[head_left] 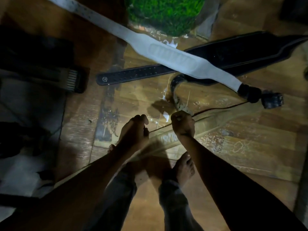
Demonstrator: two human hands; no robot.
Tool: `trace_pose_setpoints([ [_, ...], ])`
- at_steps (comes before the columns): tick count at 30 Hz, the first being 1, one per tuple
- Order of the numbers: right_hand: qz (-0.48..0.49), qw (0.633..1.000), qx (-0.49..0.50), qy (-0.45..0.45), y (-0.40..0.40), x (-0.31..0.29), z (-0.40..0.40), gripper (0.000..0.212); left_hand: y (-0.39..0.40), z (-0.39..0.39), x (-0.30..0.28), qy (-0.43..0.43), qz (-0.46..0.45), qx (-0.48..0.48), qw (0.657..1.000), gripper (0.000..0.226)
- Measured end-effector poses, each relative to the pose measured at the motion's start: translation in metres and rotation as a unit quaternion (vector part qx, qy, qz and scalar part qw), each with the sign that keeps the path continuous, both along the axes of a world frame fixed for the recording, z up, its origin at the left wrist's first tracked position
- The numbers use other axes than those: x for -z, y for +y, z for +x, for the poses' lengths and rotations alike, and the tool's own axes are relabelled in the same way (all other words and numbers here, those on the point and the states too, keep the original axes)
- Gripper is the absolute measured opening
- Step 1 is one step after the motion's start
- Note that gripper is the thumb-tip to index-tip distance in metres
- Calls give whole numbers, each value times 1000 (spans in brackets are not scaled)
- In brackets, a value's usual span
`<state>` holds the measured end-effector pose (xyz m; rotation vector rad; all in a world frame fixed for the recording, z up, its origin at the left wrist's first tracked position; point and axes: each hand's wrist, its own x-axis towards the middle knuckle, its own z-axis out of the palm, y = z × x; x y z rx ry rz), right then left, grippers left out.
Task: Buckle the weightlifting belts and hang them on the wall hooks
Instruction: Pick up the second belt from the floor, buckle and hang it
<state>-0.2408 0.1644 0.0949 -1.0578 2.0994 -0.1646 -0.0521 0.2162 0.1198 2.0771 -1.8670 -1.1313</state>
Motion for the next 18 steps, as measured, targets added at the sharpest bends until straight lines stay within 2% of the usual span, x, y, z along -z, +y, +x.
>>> trace_pose_setpoints([
  [4, -24, 999, -34, 29, -11, 45, -6, 35, -16, -3, 37, -8, -11, 21, 1000, 22],
  [7, 19, 976, -190, 103, -16, 74, -13, 75, -21, -7, 59, -5, -17, 32, 999, 24],
  [8, 54, 965, -233, 111, -21, 80, -18, 81, -22, -11, 66, -3, -17, 36, 999, 25],
  [10, 86, 955, -270, 85, -28, 87, -26, 78, -24, -17, 73, 1, -11, 50, 999, 26],
  [14, 25, 979, -202, -7, -24, 89, -29, 79, -27, -28, 78, 1, -1, 53, 999, 27],
  [18, -23, 993, -71, -89, -22, 90, -38, 57, -26, -41, 67, 9, 18, 34, 999, 29],
])
